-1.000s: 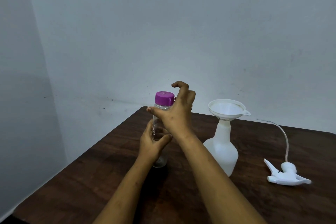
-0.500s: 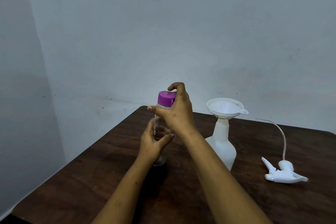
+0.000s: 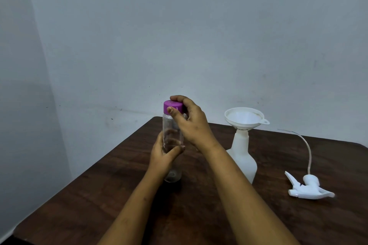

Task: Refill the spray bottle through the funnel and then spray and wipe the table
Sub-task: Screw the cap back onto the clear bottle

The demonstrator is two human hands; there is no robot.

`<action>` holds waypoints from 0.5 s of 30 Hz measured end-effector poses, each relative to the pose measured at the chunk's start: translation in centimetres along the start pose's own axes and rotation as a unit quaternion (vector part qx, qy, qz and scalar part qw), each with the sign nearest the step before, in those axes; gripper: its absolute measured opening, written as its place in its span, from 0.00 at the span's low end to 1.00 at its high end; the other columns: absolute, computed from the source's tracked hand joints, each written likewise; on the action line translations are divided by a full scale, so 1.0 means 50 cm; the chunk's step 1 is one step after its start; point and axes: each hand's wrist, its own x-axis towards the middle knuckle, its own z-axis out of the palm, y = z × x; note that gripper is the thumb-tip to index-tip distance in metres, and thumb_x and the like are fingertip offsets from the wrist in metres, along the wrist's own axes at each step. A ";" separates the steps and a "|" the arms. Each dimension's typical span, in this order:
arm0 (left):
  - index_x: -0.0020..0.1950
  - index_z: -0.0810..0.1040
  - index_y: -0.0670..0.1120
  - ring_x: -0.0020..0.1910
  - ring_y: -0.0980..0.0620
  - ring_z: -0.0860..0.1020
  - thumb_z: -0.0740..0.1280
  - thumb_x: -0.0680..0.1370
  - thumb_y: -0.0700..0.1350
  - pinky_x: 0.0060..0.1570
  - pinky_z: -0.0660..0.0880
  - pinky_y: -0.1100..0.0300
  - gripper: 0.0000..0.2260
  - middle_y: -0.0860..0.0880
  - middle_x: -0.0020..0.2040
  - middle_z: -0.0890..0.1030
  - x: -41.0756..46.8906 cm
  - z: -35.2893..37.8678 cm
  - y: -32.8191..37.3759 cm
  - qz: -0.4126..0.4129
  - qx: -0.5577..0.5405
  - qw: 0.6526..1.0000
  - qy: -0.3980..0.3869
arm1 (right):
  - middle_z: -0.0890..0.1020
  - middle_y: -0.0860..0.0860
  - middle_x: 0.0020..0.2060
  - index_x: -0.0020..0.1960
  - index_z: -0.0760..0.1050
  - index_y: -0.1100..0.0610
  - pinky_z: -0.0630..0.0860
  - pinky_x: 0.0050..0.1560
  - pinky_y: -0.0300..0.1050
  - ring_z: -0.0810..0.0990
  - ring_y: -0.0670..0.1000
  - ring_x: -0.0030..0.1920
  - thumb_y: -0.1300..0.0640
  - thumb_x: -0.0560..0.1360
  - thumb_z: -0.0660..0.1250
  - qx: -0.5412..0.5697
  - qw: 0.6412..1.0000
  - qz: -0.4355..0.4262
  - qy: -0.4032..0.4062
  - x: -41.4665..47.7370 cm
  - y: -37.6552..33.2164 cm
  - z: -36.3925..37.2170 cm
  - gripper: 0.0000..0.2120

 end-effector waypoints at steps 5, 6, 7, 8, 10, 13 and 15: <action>0.53 0.72 0.53 0.45 0.55 0.80 0.67 0.73 0.30 0.44 0.80 0.64 0.20 0.48 0.47 0.80 -0.004 0.000 -0.004 0.004 0.005 1.000 0.009 | 0.77 0.47 0.53 0.63 0.73 0.55 0.70 0.47 0.22 0.75 0.38 0.47 0.56 0.78 0.64 -0.043 0.999 -0.009 0.017 0.002 0.000 0.014 0.14; 0.54 0.72 0.54 0.45 0.58 0.81 0.68 0.73 0.31 0.44 0.79 0.64 0.19 0.49 0.47 0.80 -0.006 0.000 -0.004 0.003 0.014 1.000 0.005 | 0.78 0.48 0.54 0.63 0.73 0.55 0.70 0.47 0.23 0.75 0.39 0.48 0.56 0.78 0.65 -0.043 0.999 -0.015 0.029 0.000 0.000 0.017 0.14; 0.54 0.71 0.54 0.44 0.61 0.81 0.69 0.73 0.33 0.44 0.79 0.65 0.19 0.50 0.47 0.80 -0.007 0.001 -0.003 0.006 0.017 1.000 0.003 | 0.78 0.49 0.55 0.64 0.72 0.55 0.70 0.49 0.24 0.75 0.41 0.49 0.56 0.78 0.65 -0.043 0.998 -0.020 0.043 -0.001 0.002 0.019 0.15; 0.55 0.71 0.55 0.44 0.63 0.81 0.71 0.72 0.36 0.43 0.78 0.66 0.19 0.51 0.47 0.79 -0.008 0.002 -0.003 0.005 0.025 1.000 0.005 | 0.78 0.49 0.56 0.65 0.71 0.55 0.71 0.50 0.26 0.75 0.42 0.51 0.55 0.78 0.65 -0.040 0.998 -0.021 0.054 -0.004 0.007 0.020 0.16; 0.58 0.70 0.55 0.46 0.63 0.80 0.73 0.67 0.48 0.46 0.78 0.66 0.21 0.53 0.50 0.80 -0.011 0.002 -0.002 0.004 0.045 0.999 0.020 | 0.77 0.45 0.54 0.69 0.67 0.53 0.73 0.53 0.30 0.76 0.41 0.52 0.53 0.75 0.68 -0.019 0.998 -0.003 0.054 -0.014 0.021 0.021 0.24; 0.65 0.67 0.55 0.55 0.55 0.80 0.71 0.64 0.54 0.53 0.77 0.58 0.31 0.51 0.56 0.79 -0.003 -0.001 -0.015 0.001 0.078 0.996 0.036 | 0.78 0.44 0.55 0.71 0.63 0.53 0.74 0.53 0.33 0.78 0.41 0.54 0.53 0.70 0.74 -0.025 0.999 0.028 0.015 -0.036 0.063 0.027 0.34; 0.63 0.65 0.57 0.55 0.50 0.80 0.70 0.65 0.46 0.52 0.76 0.58 0.29 0.53 0.54 0.80 0.005 -0.001 -0.024 -0.004 0.097 0.995 0.040 | 0.80 0.47 0.55 0.69 0.65 0.53 0.73 0.51 0.28 0.79 0.42 0.54 0.57 0.69 0.76 -0.055 0.997 0.050 -0.004 -0.049 0.100 0.036 0.33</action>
